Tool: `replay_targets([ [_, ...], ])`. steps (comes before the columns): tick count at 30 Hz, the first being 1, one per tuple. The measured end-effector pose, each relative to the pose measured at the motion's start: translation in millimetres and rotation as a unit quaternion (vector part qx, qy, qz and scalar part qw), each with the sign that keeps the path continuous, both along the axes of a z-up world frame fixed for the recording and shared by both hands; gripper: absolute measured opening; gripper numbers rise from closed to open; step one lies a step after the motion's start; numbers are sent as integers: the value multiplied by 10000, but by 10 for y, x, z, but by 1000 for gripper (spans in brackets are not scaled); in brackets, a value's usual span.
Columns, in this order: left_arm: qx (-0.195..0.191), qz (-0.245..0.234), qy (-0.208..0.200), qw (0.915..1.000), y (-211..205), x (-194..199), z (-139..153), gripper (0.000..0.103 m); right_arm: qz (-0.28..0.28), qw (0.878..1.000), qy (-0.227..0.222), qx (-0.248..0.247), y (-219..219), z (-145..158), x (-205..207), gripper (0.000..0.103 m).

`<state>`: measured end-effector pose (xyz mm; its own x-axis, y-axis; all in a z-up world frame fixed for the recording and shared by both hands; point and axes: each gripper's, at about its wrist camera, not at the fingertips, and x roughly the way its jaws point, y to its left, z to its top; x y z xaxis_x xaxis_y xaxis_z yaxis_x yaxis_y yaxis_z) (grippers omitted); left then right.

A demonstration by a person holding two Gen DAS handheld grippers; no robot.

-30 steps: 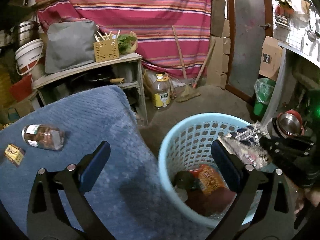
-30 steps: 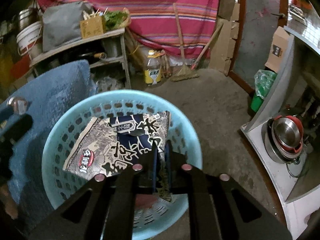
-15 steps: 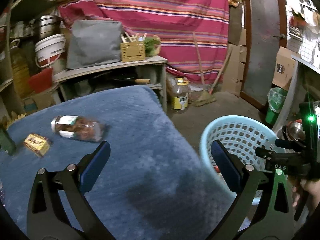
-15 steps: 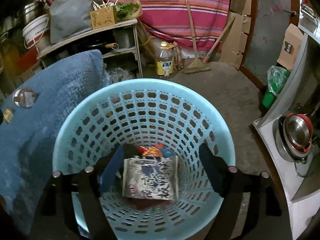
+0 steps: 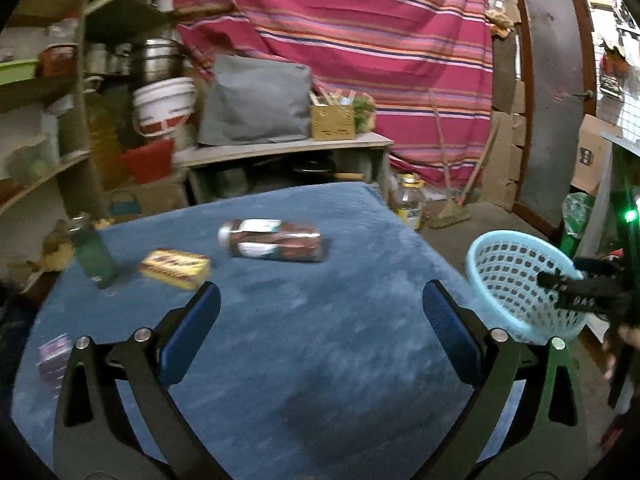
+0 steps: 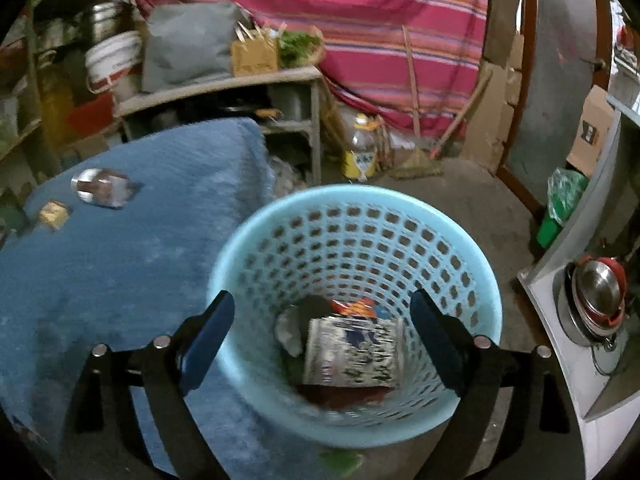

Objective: Collect trash

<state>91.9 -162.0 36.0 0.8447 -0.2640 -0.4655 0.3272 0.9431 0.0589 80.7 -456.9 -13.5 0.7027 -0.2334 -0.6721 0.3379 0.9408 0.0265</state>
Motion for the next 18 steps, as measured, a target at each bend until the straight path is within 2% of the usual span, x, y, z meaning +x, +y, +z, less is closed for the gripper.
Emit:
replay_targets([
  [5,88,220,-82,9997,459,-260,7,98,169,9990,-398,-139,532,221,-202,96],
  [10,-210,493,-28,9986,989,-435,39,98,463,9954,-809,-228,1116,356,-429,98],
  [14,-255,800,-240,9962,1322,-566,10,98,725,9920,-1010,-241,1633,313,-578,98],
  [18,-137,1069,-342,9936,1524,-599,-59,98,1036,9873,-1172,-289,2052,254,-653,98],
])
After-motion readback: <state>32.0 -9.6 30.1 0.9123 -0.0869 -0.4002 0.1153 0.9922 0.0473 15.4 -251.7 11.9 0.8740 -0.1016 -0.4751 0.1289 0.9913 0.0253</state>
